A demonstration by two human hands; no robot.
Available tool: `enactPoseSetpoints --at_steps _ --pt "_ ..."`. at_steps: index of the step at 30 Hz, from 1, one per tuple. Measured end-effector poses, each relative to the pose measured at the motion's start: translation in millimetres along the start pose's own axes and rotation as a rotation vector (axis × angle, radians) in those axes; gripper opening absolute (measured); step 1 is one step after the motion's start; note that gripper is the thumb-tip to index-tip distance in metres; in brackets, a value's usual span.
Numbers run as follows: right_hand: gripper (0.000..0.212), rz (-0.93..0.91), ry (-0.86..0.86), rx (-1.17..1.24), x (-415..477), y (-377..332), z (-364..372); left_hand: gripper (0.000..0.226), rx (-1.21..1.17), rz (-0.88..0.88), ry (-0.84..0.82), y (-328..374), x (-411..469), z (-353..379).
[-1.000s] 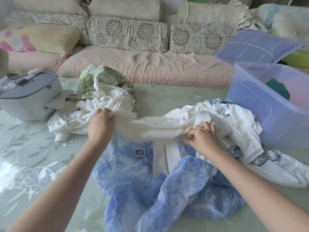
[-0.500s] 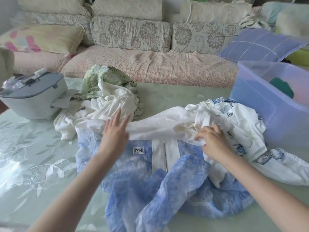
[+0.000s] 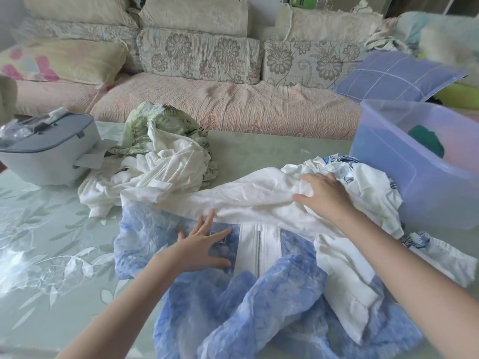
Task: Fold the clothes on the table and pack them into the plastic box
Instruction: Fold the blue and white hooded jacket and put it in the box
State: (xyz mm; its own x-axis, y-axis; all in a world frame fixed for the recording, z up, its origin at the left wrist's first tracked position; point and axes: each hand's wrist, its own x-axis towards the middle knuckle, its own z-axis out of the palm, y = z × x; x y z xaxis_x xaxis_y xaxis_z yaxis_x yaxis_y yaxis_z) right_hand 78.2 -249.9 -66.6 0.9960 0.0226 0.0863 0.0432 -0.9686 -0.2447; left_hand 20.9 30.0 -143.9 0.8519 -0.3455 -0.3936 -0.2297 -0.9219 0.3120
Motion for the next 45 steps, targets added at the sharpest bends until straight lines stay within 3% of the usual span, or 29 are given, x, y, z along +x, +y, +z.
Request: enactPoseSetpoints --at_steps 2,4,6,7,10,14,17,21,22,25,26,29,33,35,41,43,45 --pt "0.071 -0.036 -0.116 -0.036 18 -9 9 0.083 0.006 -0.004 0.017 -2 3 3" --pt "0.079 -0.066 -0.165 -0.14 31 -15 19 0.082 -0.017 0.004 0.043 -4 5 4" --pt "0.074 -0.055 -0.202 -0.291 37 -15 25 0.082 -0.047 0.017 0.082 -7 6 9" --pt "0.061 -0.04 -0.197 -0.33 38 -15 28 0.082 -0.061 0.024 0.109 -8 5 12" --pt "0.013 -0.012 -0.037 -0.249 38 -14 34 0.083 -0.107 0.043 0.168 -11 0 21" --pt "0.014 0.003 0.263 0.022 52 -28 14 0.083 -0.15 0.031 0.173 -11 -2 16" --pt "0.024 -0.04 0.243 -0.018 71 -53 -1 0.079 -0.161 0.021 0.161 -9 0 14" --pt "0.026 0.031 0.263 0.129 90 -66 4 0.081 -0.167 0.021 0.169 -10 3 15" --pt "0.029 0.034 0.207 0.131 91 -64 9 0.081 -0.164 0.019 0.164 -11 3 13" --pt "0.075 -0.002 -0.126 0.052 82 -53 22 0.081 -0.162 0.009 0.147 -13 4 9" --pt "0.081 -0.04 -0.197 0.046 76 -48 23 0.082 -0.153 0.001 0.146 -14 4 8" --pt "0.081 -0.165 -0.288 0.012 45 -31 24 0.082 -0.097 -0.038 0.142 -16 4 5" --pt "0.098 -0.227 -0.662 -0.1 -4 -8 35 0.083 -0.083 -0.075 0.125 -13 2 3" --pt "0.095 -0.237 -0.709 -0.114 -18 10 42 0.081 -0.086 -0.083 0.113 -13 1 1" --pt "0.048 -0.15 -0.425 0.0 -38 52 22 0.084 -0.089 -0.111 0.099 -11 -3 1" --pt "0.041 -0.105 -0.303 0.018 -42 56 11 0.101 -0.094 -0.123 0.061 -10 -5 0" --pt "0.039 -0.017 -0.263 -0.141 -48 58 0 0.127 -0.077 -0.116 0.009 -7 -8 -1"
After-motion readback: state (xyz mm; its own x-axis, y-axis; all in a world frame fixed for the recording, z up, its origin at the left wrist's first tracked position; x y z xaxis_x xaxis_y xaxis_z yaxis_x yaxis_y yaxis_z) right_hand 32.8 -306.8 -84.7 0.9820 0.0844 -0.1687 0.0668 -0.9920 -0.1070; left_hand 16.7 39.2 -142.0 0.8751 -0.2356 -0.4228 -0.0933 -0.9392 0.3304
